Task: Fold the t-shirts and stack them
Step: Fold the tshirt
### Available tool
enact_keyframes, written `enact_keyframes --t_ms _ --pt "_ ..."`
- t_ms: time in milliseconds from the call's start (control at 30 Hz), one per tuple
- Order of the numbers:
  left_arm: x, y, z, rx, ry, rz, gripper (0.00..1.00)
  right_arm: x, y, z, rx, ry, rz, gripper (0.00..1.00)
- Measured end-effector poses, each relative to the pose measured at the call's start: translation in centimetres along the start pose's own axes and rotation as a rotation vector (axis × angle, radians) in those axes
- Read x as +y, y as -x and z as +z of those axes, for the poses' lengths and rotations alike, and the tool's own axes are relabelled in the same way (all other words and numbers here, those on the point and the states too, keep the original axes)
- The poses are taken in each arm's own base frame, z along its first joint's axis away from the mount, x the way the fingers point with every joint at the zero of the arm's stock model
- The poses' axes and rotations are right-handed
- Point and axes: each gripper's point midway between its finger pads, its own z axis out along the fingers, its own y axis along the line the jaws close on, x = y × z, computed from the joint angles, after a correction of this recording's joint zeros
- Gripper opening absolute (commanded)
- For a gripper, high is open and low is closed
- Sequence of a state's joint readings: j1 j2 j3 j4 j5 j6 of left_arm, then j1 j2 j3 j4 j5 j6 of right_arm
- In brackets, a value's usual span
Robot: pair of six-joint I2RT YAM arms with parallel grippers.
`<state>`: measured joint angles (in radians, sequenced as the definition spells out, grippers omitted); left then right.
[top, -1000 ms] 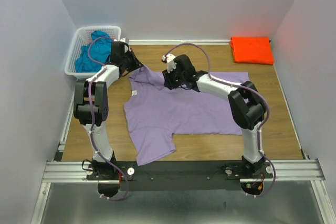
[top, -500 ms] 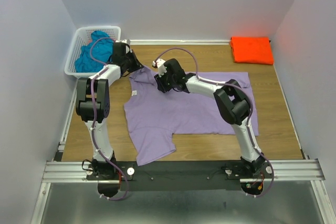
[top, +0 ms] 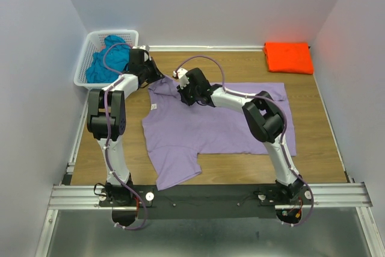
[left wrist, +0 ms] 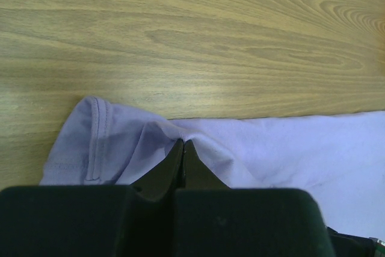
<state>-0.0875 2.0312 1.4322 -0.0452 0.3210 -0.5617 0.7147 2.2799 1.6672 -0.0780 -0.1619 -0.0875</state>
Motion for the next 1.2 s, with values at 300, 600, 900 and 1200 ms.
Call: enact_keyframes --t_ms 300,600,900,1200 --pt "-0.1 0.3 -0.1 -0.002 0.000 0.018 0.00 -0.2 0.2 -0.3 0.000 -0.012 -0.007 0.01" --pt "-1.1 0.9 -3.1 0.013 0.028 0.031 0.00 0.1 3.5 -4.2 -0.050 -0.017 -0.021 0.01" --pt "-2.2 0.1 -7.2 0.022 0.036 0.041 0.00 0.8 3.2 -6.7 -0.028 -0.001 -0.024 0.01" --pt "0.2 -6.3 -9.2 0.142 0.093 -0.004 0.00 1.3 -0.2 -7.5 0.074 0.019 -0.032 0.01"
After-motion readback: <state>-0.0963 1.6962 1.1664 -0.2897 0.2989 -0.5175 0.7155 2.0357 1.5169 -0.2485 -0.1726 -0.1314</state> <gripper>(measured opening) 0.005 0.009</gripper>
